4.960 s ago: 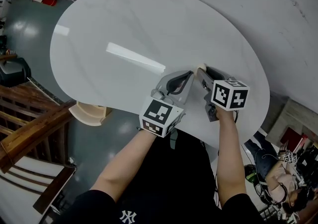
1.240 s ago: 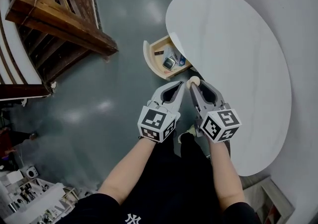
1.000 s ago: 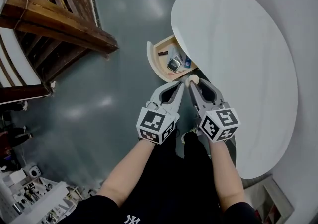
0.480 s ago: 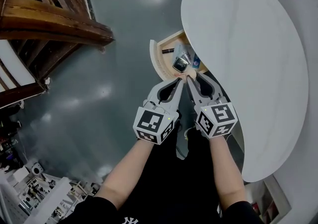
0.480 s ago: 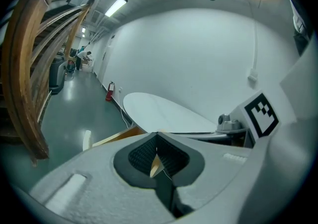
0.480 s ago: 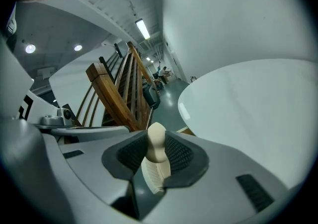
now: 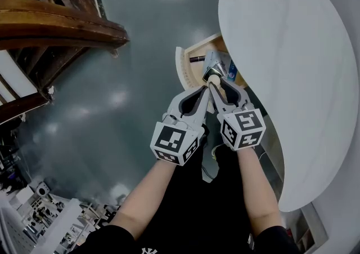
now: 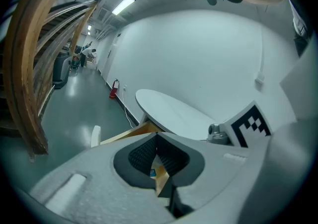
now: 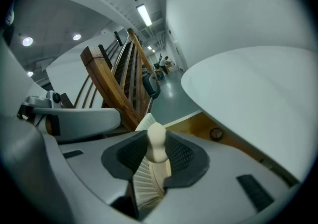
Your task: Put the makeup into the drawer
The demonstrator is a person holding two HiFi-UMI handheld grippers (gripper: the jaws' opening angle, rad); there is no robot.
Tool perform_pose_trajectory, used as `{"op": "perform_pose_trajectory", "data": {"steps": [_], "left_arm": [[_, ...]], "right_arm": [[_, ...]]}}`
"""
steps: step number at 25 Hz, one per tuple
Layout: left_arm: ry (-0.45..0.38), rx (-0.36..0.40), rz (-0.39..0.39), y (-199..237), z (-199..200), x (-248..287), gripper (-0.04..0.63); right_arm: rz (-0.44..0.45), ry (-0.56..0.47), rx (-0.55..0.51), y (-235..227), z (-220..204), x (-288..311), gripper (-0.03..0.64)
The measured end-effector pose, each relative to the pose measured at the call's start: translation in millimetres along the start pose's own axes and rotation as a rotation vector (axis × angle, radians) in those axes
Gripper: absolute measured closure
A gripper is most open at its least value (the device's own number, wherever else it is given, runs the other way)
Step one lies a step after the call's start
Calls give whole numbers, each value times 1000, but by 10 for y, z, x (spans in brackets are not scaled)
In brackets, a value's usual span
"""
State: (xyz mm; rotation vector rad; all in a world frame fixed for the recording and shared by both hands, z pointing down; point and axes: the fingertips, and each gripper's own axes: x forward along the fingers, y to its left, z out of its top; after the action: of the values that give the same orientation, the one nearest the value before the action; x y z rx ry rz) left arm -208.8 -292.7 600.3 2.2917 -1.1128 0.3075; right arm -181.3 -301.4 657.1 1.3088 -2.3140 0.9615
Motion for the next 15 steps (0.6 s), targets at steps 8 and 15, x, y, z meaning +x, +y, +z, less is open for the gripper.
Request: {"op": "perform_pose_trajectory", "data": {"steps": [8, 15], "left_arm": [[-2, -18, 21, 240, -105, 55, 584], [-2, -41, 26, 360, -88, 35, 584]], "right_arm": [[23, 75, -10, -38, -186, 410, 488], [50, 103, -7, 9, -177, 598, 476]]}}
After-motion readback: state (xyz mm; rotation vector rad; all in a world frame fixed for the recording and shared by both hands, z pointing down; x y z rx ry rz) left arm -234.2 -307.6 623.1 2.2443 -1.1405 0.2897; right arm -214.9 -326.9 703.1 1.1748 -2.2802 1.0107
